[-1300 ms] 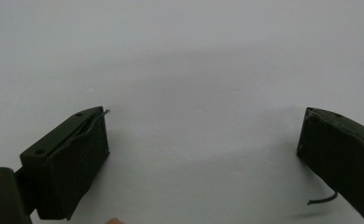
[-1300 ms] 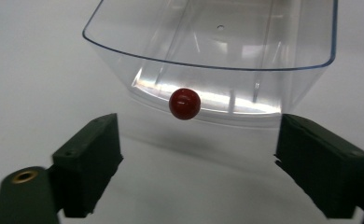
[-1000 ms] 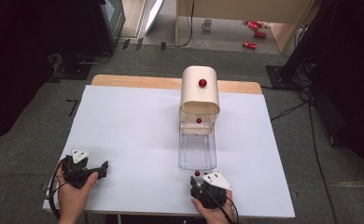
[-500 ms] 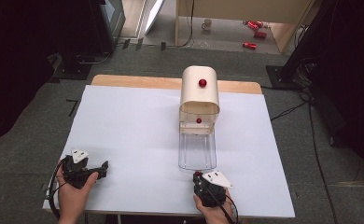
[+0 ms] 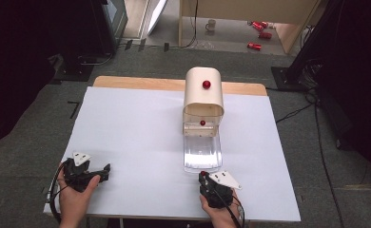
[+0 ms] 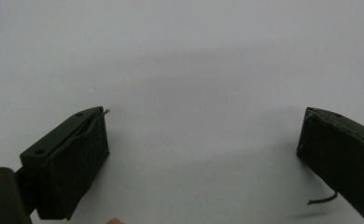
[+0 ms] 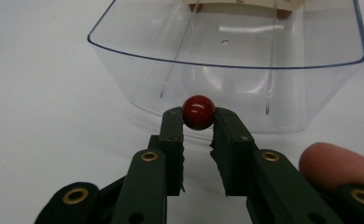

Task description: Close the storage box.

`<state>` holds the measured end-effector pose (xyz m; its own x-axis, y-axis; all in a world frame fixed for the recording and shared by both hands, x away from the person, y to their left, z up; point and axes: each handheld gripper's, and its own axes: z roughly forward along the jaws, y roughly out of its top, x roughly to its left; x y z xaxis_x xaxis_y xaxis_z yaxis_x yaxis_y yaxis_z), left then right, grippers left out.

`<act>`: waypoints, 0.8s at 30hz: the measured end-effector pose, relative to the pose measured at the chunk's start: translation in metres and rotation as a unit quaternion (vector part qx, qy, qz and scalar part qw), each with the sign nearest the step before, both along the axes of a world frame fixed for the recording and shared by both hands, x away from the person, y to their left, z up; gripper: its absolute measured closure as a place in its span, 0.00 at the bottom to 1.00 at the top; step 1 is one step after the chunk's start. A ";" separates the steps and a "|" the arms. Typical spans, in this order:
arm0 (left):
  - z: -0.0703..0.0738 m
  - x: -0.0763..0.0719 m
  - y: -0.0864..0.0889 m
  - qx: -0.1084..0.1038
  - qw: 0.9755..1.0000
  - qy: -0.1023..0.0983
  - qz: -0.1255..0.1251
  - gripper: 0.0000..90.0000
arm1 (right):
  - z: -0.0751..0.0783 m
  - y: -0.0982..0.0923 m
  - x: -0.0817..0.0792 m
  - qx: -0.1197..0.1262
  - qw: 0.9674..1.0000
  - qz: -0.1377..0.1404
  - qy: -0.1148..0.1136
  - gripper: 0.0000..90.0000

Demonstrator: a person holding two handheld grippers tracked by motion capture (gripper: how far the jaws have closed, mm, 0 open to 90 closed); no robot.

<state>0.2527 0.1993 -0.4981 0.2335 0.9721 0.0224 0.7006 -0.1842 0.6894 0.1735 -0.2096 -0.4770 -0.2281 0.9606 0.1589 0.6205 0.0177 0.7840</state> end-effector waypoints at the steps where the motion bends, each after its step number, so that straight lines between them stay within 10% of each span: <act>1: 0.000 0.000 0.000 0.000 1.000 0.000 0.000 0.02 | 0.001 0.000 0.001 0.001 1.000 0.000 0.001 0.84; 24: 0.000 0.000 0.000 0.000 1.000 0.000 0.000 0.02 | -0.002 0.004 0.040 -0.007 1.000 -0.001 0.004 0.84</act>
